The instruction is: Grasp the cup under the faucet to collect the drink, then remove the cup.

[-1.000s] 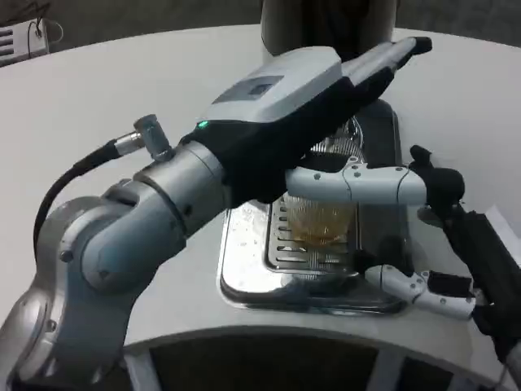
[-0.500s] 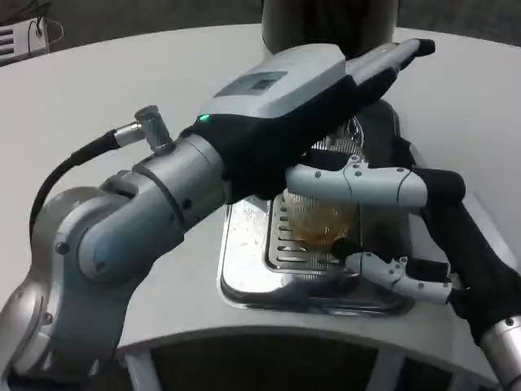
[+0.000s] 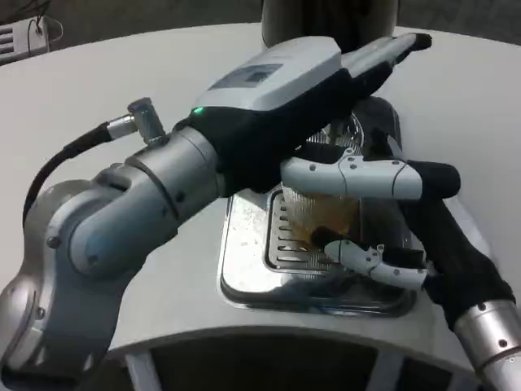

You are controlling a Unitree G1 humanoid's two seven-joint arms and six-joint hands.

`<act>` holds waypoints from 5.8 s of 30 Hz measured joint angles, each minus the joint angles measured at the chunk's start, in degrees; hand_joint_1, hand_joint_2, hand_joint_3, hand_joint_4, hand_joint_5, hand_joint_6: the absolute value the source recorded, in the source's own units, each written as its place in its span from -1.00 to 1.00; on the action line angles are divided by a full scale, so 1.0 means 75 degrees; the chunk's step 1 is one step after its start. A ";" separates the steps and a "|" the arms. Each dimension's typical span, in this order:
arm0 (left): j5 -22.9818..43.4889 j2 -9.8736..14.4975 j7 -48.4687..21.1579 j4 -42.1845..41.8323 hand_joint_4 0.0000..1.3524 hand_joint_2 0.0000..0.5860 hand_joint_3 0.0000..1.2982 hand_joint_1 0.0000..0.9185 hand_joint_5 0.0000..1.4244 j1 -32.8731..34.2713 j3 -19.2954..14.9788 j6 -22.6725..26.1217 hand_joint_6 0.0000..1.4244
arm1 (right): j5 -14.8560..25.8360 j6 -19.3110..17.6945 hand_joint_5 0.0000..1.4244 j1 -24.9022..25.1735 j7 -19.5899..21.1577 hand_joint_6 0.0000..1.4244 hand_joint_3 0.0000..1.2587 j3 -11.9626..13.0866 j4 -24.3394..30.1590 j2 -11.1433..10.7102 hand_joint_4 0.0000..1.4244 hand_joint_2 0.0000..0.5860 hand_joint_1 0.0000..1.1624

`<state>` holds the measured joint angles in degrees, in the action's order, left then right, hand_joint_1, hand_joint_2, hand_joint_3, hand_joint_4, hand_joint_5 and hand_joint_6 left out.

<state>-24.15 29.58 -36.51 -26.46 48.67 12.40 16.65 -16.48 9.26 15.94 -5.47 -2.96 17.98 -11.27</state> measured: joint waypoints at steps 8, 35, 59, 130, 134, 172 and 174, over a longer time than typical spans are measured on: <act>0.0269 -0.0222 0.0410 -0.0113 -1.00 -0.98 -0.95 -1.00 -0.93 -0.0282 -0.0474 -0.0098 -0.74 | -0.0002 0.0000 -0.90 0.0164 0.0068 -0.89 -1.00 -0.0008 -0.0157 0.0006 -0.96 -0.24 0.35; 0.1054 0.0382 0.0867 -0.2003 -1.00 -0.97 -0.94 -1.00 -0.91 -0.2634 -0.2220 -0.0221 -0.72 | 0.0037 0.0009 -0.90 0.0200 0.0079 -0.89 -1.00 0.0042 -0.0236 0.0010 -0.95 -0.22 0.33; -0.0429 0.1145 0.0841 -0.2254 -1.00 -0.99 -1.00 -1.00 -1.00 -0.5024 -0.2391 0.0114 -0.87 | 0.0029 0.0009 -0.90 0.0214 0.0138 -0.89 -1.00 -0.0214 -0.0299 0.0250 -0.95 -0.22 0.31; -0.0456 0.1926 0.0288 -0.1805 -1.00 -0.99 -1.00 -1.00 -1.00 -0.6183 -0.3030 -0.0025 -0.87 | -0.0815 -0.0447 -0.85 0.1497 0.1989 -0.89 -1.00 -0.1070 -0.2375 0.1725 -0.92 -0.26 0.38; -0.0456 0.1940 0.0285 -0.1781 -1.00 -0.99 -1.00 -1.00 -1.00 -0.6198 -0.3030 -0.0025 -0.87 | -0.0926 -0.0376 -0.84 0.1546 0.2125 -0.89 -1.00 -0.1116 -0.2438 0.1796 -0.91 -0.26 0.38; -0.0373 0.2130 -0.0106 -0.1672 -1.00 -0.99 -1.00 -1.00 -1.00 -0.6653 -0.3320 -0.0029 -0.87 | -0.0501 -0.1158 0.14 0.1583 0.3845 0.32 -0.15 -0.1260 -0.3326 0.2323 -0.03 -0.18 0.59; -0.0371 0.2139 -0.0108 -0.1676 -1.00 -0.99 -1.00 -1.00 -1.00 -0.6709 -0.3337 -0.0029 -0.87 | -0.0446 -0.1198 0.27 0.1538 0.3942 0.49 -0.03 -0.1256 -0.3312 0.2327 0.11 -0.20 0.59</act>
<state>-26.93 45.62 -37.32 -39.04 -1.65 -12.62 16.43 -19.82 0.28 27.48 24.10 -12.38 -6.86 6.19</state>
